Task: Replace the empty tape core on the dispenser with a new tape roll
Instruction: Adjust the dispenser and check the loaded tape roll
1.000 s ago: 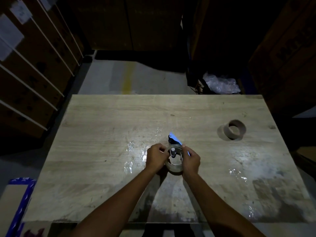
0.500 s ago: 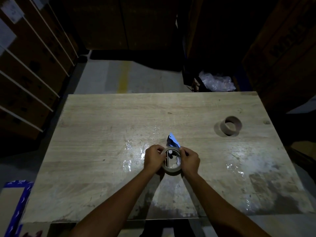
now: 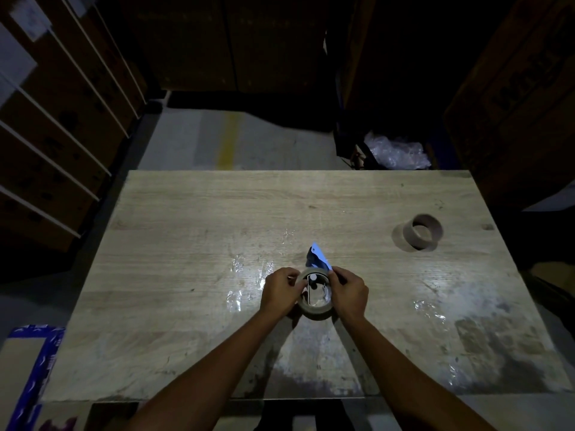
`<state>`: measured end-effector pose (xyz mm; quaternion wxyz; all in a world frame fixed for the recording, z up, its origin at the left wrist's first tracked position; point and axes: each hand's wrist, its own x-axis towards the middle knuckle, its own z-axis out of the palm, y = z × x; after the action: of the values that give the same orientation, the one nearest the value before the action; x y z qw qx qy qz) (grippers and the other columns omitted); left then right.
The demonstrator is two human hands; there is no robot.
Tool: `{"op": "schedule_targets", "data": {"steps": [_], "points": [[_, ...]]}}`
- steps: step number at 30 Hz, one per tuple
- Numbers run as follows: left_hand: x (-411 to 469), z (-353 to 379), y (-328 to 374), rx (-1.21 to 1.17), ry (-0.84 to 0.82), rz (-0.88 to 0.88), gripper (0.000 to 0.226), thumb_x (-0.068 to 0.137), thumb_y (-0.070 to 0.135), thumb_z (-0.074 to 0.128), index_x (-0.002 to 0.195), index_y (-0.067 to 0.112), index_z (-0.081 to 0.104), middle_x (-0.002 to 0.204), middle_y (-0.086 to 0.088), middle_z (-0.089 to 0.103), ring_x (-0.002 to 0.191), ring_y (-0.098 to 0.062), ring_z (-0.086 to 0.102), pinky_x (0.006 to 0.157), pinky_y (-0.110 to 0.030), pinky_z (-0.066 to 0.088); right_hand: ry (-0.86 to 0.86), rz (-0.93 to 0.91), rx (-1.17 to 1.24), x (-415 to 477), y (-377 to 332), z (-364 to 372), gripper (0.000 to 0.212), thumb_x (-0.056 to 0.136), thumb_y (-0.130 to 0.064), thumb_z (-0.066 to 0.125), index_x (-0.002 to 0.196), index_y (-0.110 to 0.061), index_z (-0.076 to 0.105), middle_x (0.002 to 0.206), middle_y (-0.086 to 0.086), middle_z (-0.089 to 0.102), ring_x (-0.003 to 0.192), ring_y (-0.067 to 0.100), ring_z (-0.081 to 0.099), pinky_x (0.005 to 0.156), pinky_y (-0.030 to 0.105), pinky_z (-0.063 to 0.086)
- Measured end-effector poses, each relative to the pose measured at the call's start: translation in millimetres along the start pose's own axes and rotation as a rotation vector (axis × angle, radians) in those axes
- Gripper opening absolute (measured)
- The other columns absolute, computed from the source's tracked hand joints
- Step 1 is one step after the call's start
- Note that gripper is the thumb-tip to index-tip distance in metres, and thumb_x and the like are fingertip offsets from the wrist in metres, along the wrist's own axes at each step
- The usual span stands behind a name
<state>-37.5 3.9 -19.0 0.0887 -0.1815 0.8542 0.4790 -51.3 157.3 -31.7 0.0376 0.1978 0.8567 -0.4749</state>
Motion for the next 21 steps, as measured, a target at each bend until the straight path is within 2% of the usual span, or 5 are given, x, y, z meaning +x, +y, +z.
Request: {"op": "schedule_targets", "data": {"steps": [6,9,11,15,21], "points": [[0.4,-3.7,-3.0,0.001,0.002,0.034,0.037,0.088,0.027,0.071,0.120,0.008,0.069,0.114,-0.008,0.075,0.099,-0.017,0.071,0.088,-0.030,0.056,0.012,-0.160,-0.092,-9.0,-15.1,-7.9,0.029,0.093,-0.020,0.064,0.119,-0.011,0.071,0.104,0.010,0.076,0.083,0.010,0.061,0.078,0.030,0.053],[0.0,-6.6,-4.9,0.008,0.005,0.055,0.035,0.089,0.024,0.069,0.120,0.008,0.070,0.115,-0.008,0.074,0.100,-0.017,0.071,0.086,-0.025,0.054,-0.052,-0.240,-0.236,-9.0,-9.2,-3.5,0.044,0.090,-0.036,0.057,0.130,-0.019,0.063,0.119,0.003,0.071,0.107,0.018,0.065,0.092,0.038,0.054],[-1.0,-8.8,-6.9,0.019,0.010,0.073,0.033,0.090,0.025,0.068,0.118,0.008,0.070,0.113,-0.007,0.075,0.098,-0.017,0.072,0.086,-0.028,0.056,-0.085,-0.323,-0.329,-12.8,-9.0,-2.5,0.047,0.090,-0.031,0.063,0.135,-0.015,0.059,0.129,0.006,0.065,0.121,0.023,0.058,0.099,0.036,0.049],[-4.2,-12.9,-10.1,0.052,0.007,0.115,0.032,0.091,0.026,0.066,0.117,0.009,0.071,0.113,-0.006,0.075,0.098,-0.017,0.071,0.088,-0.032,0.056,-0.106,-0.514,-0.401,-24.5,-9.4,-4.1,0.054,0.088,-0.027,0.068,0.139,-0.013,0.054,0.138,0.010,0.059,0.129,0.027,0.051,0.100,0.037,0.047],[-11.0,-14.4,-17.0,0.122,-0.046,0.180,0.030,0.091,0.023,0.061,0.117,0.010,0.071,0.112,-0.008,0.074,0.098,-0.021,0.070,0.088,-0.037,0.056,-0.142,-0.559,-0.580,-33.9,-6.7,-2.3,0.060,0.087,-0.035,0.066,0.141,-0.014,0.050,0.150,0.011,0.047,0.137,0.030,0.044,0.107,0.042,0.042]]}}
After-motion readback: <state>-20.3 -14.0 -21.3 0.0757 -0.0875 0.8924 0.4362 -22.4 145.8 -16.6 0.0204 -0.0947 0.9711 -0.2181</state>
